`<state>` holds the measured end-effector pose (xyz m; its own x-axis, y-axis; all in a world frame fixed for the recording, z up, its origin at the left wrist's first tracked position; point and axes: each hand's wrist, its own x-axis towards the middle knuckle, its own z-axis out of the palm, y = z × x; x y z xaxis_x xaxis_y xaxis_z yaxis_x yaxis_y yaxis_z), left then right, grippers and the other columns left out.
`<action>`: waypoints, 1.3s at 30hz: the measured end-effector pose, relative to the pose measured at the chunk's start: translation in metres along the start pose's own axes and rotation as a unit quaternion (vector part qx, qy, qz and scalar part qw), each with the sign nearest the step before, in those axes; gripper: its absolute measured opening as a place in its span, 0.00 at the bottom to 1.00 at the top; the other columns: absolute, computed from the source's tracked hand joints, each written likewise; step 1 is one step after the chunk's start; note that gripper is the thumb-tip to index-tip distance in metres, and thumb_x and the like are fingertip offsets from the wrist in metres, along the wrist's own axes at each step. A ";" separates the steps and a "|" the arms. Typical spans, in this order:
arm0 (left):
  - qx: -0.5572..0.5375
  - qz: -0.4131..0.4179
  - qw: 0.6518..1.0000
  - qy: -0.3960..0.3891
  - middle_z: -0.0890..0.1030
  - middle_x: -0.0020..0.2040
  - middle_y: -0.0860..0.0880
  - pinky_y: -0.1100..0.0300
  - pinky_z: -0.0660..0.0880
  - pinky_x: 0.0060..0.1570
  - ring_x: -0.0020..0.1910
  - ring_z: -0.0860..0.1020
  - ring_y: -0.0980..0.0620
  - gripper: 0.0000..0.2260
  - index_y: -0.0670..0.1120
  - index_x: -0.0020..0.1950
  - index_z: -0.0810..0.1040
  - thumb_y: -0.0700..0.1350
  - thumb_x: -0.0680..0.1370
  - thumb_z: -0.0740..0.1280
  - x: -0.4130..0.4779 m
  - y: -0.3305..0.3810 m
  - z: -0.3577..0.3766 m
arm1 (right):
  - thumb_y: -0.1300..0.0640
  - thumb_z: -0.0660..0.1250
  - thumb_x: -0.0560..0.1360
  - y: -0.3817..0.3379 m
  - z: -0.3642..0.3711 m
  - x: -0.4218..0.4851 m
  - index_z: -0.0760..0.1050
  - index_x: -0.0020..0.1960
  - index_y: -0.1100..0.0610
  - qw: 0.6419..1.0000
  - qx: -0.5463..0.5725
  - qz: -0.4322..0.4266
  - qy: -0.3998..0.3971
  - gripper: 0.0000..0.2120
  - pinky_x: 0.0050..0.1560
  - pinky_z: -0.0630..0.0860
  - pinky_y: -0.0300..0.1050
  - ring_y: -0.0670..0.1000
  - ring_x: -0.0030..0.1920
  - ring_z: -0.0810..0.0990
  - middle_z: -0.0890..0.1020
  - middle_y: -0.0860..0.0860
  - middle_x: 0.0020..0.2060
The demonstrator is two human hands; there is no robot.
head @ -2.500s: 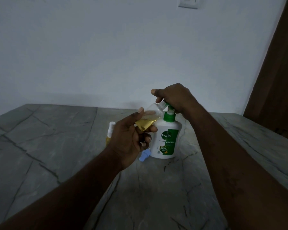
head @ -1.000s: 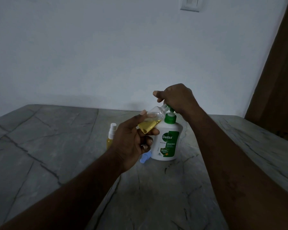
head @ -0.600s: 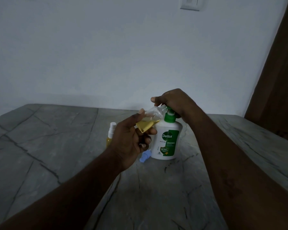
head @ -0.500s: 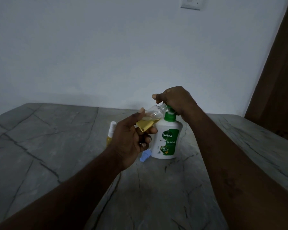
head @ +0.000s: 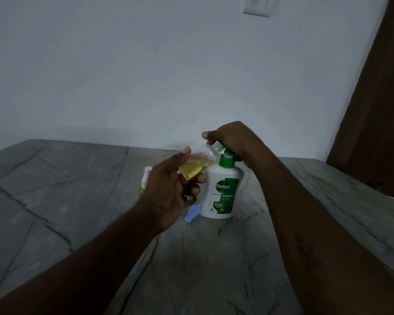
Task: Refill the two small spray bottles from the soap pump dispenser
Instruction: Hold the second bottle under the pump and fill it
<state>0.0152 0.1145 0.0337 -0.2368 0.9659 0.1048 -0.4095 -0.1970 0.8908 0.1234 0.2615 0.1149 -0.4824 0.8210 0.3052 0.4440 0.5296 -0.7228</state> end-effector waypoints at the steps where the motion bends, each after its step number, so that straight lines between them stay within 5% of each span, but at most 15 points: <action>1: 0.001 0.000 1.000 0.000 0.78 0.37 0.45 0.59 0.62 0.31 0.29 0.71 0.52 0.23 0.42 0.62 0.82 0.58 0.79 0.64 0.000 0.000 0.001 | 0.42 0.74 0.74 0.001 0.000 0.001 0.86 0.46 0.57 1.000 0.006 0.004 0.001 0.17 0.37 0.71 0.42 0.48 0.33 0.75 0.80 0.47 0.33; 12: 0.013 0.002 1.000 0.007 0.81 0.38 0.45 0.60 0.66 0.30 0.29 0.72 0.52 0.23 0.41 0.62 0.80 0.58 0.80 0.63 -0.002 0.000 0.004 | 0.44 0.72 0.76 -0.006 -0.006 -0.002 0.86 0.39 0.56 0.996 -0.029 -0.063 0.058 0.17 0.39 0.71 0.40 0.43 0.28 0.76 0.82 0.46 0.31; 25: 0.007 0.001 1.000 0.006 0.80 0.38 0.45 0.60 0.64 0.30 0.29 0.72 0.52 0.23 0.41 0.64 0.79 0.58 0.80 0.63 -0.002 0.000 0.003 | 0.40 0.72 0.75 -0.002 -0.002 -0.002 0.86 0.44 0.55 1.000 -0.018 0.004 -0.003 0.18 0.37 0.71 0.43 0.48 0.34 0.77 0.82 0.49 0.37; 33: 0.000 0.004 1.000 -0.006 0.80 0.38 0.45 0.61 0.65 0.29 0.30 0.71 0.52 0.22 0.42 0.61 0.82 0.58 0.80 0.62 -0.002 0.002 0.004 | 0.42 0.70 0.77 -0.005 -0.007 -0.001 0.86 0.39 0.56 0.994 -0.036 -0.067 0.075 0.19 0.46 0.76 0.47 0.49 0.36 0.79 0.83 0.48 0.33; 36: 0.003 0.004 1.000 -0.008 0.80 0.38 0.45 0.60 0.64 0.30 0.29 0.72 0.52 0.24 0.42 0.64 0.81 0.58 0.79 0.63 -0.002 0.002 0.003 | 0.41 0.71 0.76 -0.004 -0.006 -0.002 0.86 0.40 0.55 0.997 -0.020 -0.039 0.057 0.18 0.37 0.71 0.40 0.44 0.29 0.76 0.82 0.46 0.32; 39: 0.002 0.005 1.000 0.000 0.80 0.38 0.45 0.60 0.65 0.30 0.29 0.72 0.52 0.24 0.41 0.64 0.81 0.58 0.79 0.64 -0.002 0.000 0.002 | 0.41 0.72 0.75 -0.001 -0.002 0.000 0.86 0.44 0.55 1.000 -0.013 0.000 0.023 0.17 0.37 0.72 0.42 0.46 0.33 0.78 0.84 0.48 0.36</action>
<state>0.0169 0.1127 0.0346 -0.2416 0.9637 0.1141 -0.4035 -0.2067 0.8913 0.1247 0.2614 0.1166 -0.4476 0.8297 0.3335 0.4644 0.5344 -0.7062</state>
